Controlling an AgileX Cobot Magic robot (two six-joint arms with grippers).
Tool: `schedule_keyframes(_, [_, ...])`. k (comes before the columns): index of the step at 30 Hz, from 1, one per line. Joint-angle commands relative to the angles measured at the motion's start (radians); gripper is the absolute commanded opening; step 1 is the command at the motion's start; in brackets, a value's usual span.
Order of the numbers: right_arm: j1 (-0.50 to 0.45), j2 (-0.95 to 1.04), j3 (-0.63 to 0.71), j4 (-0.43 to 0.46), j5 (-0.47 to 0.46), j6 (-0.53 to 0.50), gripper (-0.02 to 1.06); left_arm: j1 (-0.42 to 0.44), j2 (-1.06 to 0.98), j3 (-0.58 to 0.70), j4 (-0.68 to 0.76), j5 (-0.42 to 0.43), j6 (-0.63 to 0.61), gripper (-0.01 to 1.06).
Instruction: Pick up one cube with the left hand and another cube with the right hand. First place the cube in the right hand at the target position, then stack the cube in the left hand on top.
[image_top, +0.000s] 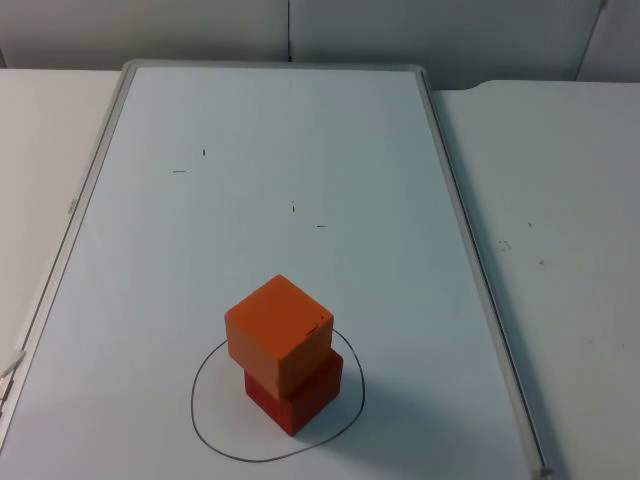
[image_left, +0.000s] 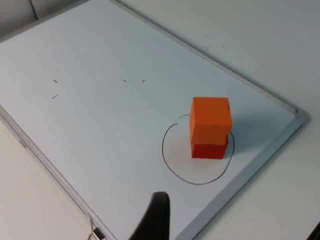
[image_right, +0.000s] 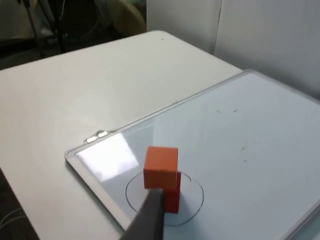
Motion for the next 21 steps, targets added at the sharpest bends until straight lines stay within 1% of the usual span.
schedule_keyframes(1, [-0.001,-0.019,0.004,0.003,0.049,0.022,0.86,-0.008,-0.046,0.002,0.004,0.017,-0.029,0.83])
schedule_keyframes(4, [-0.001,-0.032,0.006,0.003,0.085,0.037,0.86,-0.008,-0.083,0.006,0.004,0.019,-0.037,0.83])
schedule_keyframes(6, [-0.001,-0.046,0.006,-0.001,0.12,0.037,0.86,-0.008,-0.119,0.038,0.017,0.019,-0.053,0.83])
schedule_keyframes(7, [-0.001,-0.046,0.006,-0.001,0.12,0.037,0.86,-0.008,-0.119,0.038,0.017,0.019,-0.053,0.83])
schedule_keyframes(11, [-0.001,-0.091,0.006,-0.017,0.157,0.037,0.86,-0.008,-0.171,0.137,0.023,0.014,-0.087,0.83])
schedule_keyframes(13, [-0.001,-0.099,0.006,-0.021,0.165,0.037,0.86,-0.008,-0.178,0.137,0.023,0.014,-0.087,0.83])
schedule_keyframes(17, [-0.001,-0.165,0.006,-0.055,0.226,0.048,0.86,-0.008,-0.188,0.137,0.027,0.014,-0.071,0.83])
schedule_keyframes(18, [-0.001,-0.183,0.006,-0.063,0.231,0.063,0.86,-0.008,-0.188,0.137,0.018,0.014,-0.056,0.83])
schedule_keyframes(21, [-0.001,-0.24,0.006,-0.084,0.237,0.065,0.86,-0.008,-0.188,0.137,0.011,0.014,-0.029,0.83])
